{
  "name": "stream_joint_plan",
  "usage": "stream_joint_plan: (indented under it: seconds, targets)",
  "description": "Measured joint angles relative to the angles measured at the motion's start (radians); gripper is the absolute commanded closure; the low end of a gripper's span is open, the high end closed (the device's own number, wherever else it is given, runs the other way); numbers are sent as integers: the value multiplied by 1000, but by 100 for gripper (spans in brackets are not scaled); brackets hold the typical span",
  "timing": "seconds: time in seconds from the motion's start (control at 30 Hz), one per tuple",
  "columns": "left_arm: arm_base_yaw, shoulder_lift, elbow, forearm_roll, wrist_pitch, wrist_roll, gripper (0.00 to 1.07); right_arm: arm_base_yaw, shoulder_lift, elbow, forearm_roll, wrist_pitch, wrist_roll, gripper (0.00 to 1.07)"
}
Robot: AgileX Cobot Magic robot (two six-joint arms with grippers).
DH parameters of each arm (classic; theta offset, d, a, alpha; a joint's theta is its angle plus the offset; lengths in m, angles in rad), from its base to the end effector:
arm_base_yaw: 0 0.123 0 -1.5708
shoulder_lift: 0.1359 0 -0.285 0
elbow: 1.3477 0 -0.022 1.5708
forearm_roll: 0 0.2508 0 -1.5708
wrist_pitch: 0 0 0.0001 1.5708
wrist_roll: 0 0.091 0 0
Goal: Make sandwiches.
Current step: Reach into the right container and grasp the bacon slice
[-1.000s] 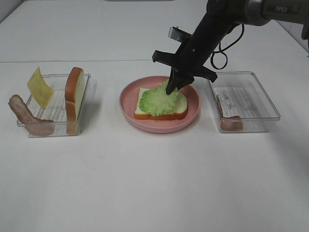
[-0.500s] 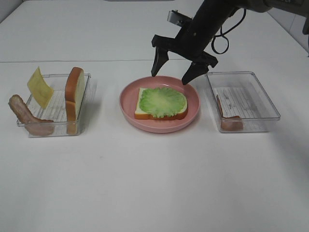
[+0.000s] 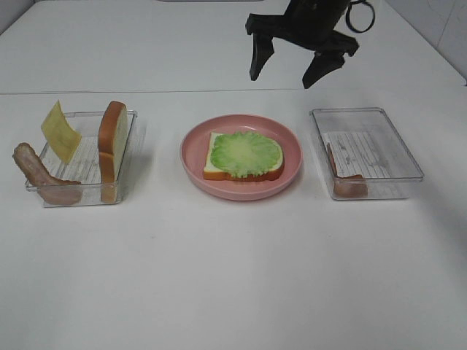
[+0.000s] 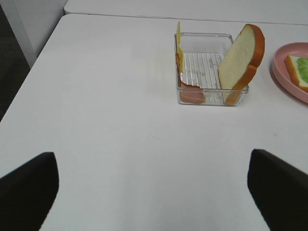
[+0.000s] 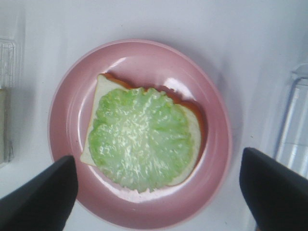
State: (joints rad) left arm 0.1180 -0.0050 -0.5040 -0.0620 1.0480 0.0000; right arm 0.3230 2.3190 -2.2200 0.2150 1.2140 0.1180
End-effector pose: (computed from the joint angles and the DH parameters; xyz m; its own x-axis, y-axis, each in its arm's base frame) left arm -0.0050 -0.0055 0.2795 -0.4304 -0.0822 -0.8989 -0.0829 0.9952 -0.0513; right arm 0.4704 0.1766 0.2390 -0.9458 -0.1173 -0.3027 -0.1977 0.9477 0.2507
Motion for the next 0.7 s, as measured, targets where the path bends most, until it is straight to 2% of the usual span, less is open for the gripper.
stream_joint_plan:
  seconds: [0.03,0.1,0.13,0.17,0.23,0.3,0.4,0.47,0.7]
  targets:
    - [0,0,0,0,0,0,4,0,0,0,0,0,0,21]
    - [0,0,0,0,0,0,4,0,-82,86,-63,0,14,20]
    - [0,0,0,0,0,0,4,0,-82,86,-63,0,14,20]
    - [0,0,0,0,0,0,4,0,-143,167,-108,0,23,20]
    - [0,0,0,0,0,0,4,0,-165,208,-127,0,28,20]
    - [0,0,0,0,0,0,4,0,-233,336,-185,6,52,20]
    - [0,0,0,0,0,0,4,0,-238,363,-196,7,56,21]
    - [0,0,0,0,0,0,4,0,-240,429,-215,7,72,21]
    - [0,0,0,0,0,0,4,0,-231,537,-215,-71,84,24]
